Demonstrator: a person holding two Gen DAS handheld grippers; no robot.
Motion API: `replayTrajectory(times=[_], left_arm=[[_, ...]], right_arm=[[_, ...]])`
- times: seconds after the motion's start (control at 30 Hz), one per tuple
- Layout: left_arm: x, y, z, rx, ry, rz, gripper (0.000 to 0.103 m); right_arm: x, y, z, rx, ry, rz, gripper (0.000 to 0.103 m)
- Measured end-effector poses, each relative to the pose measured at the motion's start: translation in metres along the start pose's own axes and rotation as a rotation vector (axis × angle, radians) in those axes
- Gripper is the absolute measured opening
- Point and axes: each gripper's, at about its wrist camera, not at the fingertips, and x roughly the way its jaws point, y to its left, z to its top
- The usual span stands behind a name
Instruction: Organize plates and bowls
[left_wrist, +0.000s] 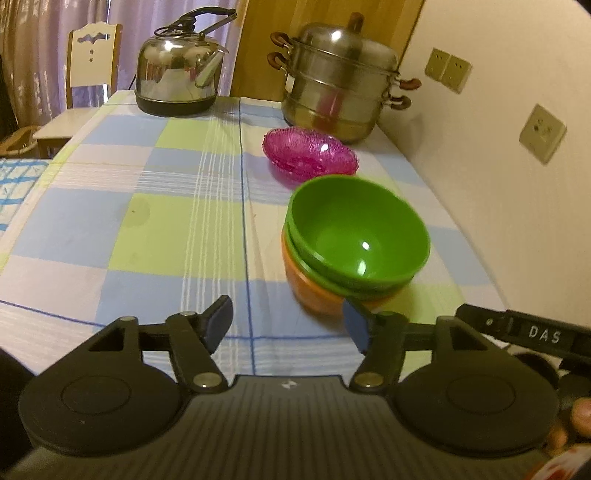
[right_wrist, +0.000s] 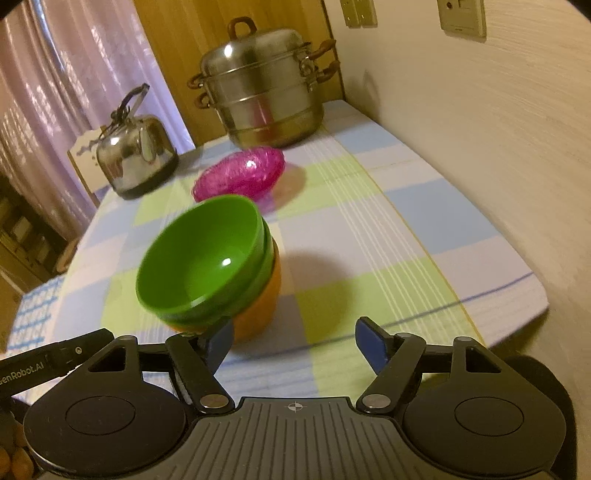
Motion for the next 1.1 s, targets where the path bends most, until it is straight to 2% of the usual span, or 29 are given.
replayTrajectory(times=[0.17,0.3,0.47,1.1], left_arm=[[-0.002,0.002,-0.017,0.019,0.025,0.042,0.075],[-0.004,-0.005,-0.029,0.069,0.03,0.08,0.077],[-0.001,-0.007,-0.036,0.069,0.054,0.063,0.077],[0.005,-0.004,-0.036,0.021,0.094,0.012,0.077]], right_arm=[[-0.004,-0.001,-0.015,-0.031,0.018,-0.022,0.074],[-0.002,0.0,-0.025,-0.046,0.044,-0.021,0.074],[0.003,0.001,-0.031,-0.038,0.076,-0.009,0.074],[0.008,0.001,-0.035,-0.023,0.093,-0.013,0.074]])
